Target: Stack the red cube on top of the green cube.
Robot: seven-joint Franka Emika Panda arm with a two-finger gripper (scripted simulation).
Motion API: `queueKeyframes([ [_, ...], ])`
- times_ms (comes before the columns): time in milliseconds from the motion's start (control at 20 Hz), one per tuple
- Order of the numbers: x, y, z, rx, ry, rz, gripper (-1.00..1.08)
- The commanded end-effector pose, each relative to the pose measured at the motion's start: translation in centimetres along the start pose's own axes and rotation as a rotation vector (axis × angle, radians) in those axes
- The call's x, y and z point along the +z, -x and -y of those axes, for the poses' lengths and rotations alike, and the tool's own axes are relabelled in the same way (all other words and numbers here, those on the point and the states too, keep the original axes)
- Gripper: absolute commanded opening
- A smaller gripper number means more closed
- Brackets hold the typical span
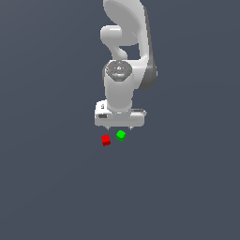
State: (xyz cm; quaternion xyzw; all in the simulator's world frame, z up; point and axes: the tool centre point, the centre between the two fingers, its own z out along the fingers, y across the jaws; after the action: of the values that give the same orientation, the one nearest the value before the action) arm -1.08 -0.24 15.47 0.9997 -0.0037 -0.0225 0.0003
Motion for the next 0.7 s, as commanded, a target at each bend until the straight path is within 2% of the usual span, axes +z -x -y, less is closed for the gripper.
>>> queueKeyframes([
  [0,0.00,0.00,0.00,0.000,0.000,0.000,1.00],
  [350,0.25,-0.12,-0.20,0.039,-0.001,-0.001,1.00],
  [650,0.86,-0.40,-0.73,0.134,-0.003,-0.004,1.00],
])
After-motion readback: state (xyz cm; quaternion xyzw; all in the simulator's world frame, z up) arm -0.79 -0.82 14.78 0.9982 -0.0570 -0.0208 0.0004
